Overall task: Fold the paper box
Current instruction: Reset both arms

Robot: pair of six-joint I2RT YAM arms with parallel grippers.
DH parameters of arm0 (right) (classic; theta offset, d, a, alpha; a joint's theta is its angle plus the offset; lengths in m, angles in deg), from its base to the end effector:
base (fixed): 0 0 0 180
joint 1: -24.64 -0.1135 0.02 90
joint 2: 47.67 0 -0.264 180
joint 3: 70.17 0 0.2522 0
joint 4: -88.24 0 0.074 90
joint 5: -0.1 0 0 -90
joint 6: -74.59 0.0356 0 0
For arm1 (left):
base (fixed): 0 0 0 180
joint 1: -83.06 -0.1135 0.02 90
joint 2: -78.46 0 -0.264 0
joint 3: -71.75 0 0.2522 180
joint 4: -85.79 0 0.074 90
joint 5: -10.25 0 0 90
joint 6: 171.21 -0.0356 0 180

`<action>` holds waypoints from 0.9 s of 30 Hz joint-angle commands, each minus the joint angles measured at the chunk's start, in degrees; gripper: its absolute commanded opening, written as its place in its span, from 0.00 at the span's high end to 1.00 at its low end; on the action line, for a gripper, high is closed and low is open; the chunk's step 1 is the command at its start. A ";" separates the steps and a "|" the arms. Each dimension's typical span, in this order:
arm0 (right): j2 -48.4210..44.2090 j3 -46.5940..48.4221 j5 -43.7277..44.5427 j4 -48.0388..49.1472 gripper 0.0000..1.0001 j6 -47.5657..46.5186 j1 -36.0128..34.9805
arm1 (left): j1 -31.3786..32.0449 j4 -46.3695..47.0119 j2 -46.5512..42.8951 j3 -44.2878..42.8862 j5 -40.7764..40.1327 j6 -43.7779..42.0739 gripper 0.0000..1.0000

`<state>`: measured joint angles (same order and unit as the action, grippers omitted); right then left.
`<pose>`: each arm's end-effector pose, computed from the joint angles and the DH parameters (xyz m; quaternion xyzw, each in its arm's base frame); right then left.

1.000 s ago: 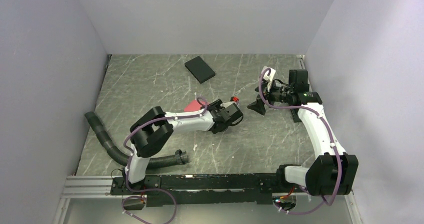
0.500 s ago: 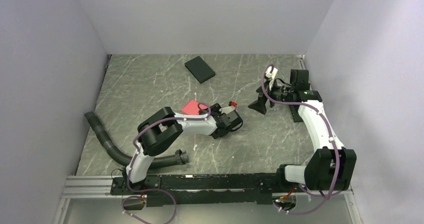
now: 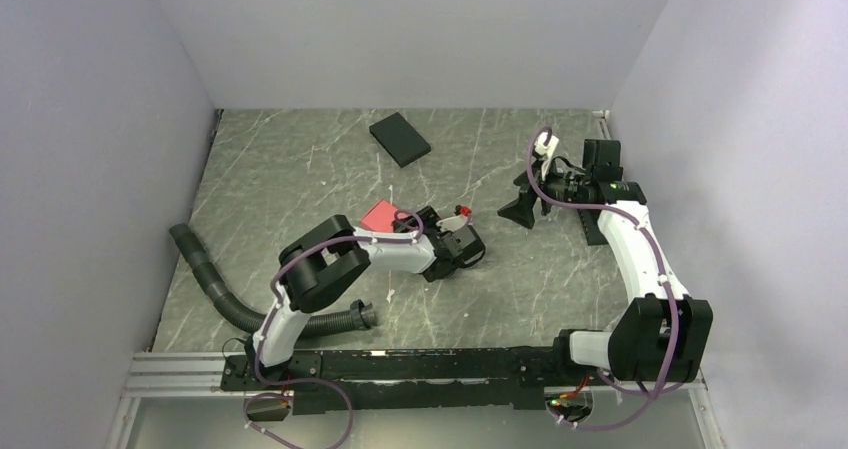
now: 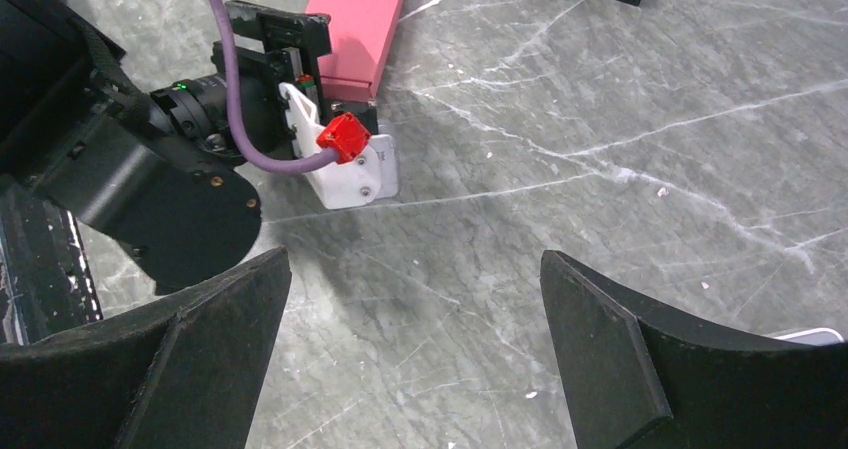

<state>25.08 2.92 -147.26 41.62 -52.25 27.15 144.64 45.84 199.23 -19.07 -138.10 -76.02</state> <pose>0.2594 0.0186 0.2998 -0.4110 0.7252 0.3094 0.4576 0.2196 -0.3421 0.1274 0.3312 0.7979 0.3170 0.3914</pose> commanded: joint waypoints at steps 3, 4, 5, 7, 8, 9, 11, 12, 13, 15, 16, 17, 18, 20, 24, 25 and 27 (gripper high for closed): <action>-1.08 0.09 -2.38 2.10 0.00 0.19 0.66 | 1.87 -3.33 -5.40 0.58 18.73 7.61 0.25; -1.19 0.12 -2.40 2.03 0.00 0.19 0.74 | 1.88 -3.49 -6.26 0.95 20.45 8.23 0.25; -1.16 0.09 -2.40 2.02 0.00 0.15 0.82 | 1.90 -3.60 -7.13 1.43 22.24 8.90 0.25; -1.15 0.04 -2.40 2.02 0.00 0.18 0.92 | 2.00 -3.31 -9.37 2.53 25.49 9.83 0.25; -1.15 0.14 -2.40 1.97 0.00 0.19 1.00 | 2.04 -3.33 -10.58 3.02 27.01 10.84 0.25; -1.13 0.21 -2.40 1.93 0.00 0.26 1.15 | 2.09 -3.34 -12.05 3.54 28.15 11.62 0.25; -1.24 0.26 -2.25 1.84 0.00 0.34 1.43 | 2.02 -2.94 -16.00 5.57 31.05 13.06 0.24; -1.29 0.26 -2.15 1.76 0.00 0.36 1.69 | 1.85 -2.30 -18.38 6.94 32.75 13.65 0.24; -1.37 0.26 -2.18 1.52 0.00 0.11 1.98 | 1.56 -1.45 -21.26 8.50 34.43 14.27 0.24; -1.43 0.06 -2.05 1.37 0.00 -0.10 2.67 | -0.30 0.01 -27.53 11.90 40.26 15.38 0.24; -1.58 -0.23 -1.64 1.84 0.00 0.42 2.95 | -2.07 1.54 -31.32 13.84 43.42 16.10 0.24; -1.78 -0.71 -1.26 2.90 0.00 1.62 3.28 | -4.13 3.02 -35.22 15.87 47.10 17.05 0.24; -2.08 -1.24 -1.08 3.91 0.00 2.87 3.67 | -7.29 4.58 -39.28 18.12 50.82 18.23 0.24; -2.11 -1.51 0.52 6.65 0.00 9.10 4.44 | -14.43 7.78 -47.97 22.38 59.24 20.88 0.20; 0.19 4.20 4.16 0.79 0.00 11.52 5.35 | -28.86 7.75 -64.15 26.46 65.29 23.56 0.01; -0.08 4.03 7.64 3.56 0.00 17.15 5.74 | -32.01 6.49 -66.20 26.31 66.73 23.32 0.01; -1.71 3.00 13.97 7.52 0.00 22.63 6.66 | -38.80 2.89 -68.76 25.07 70.15 22.05 0.01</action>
<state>25.17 3.80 -142.54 43.63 -41.17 32.13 114.41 51.23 135.25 6.33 -79.87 -55.32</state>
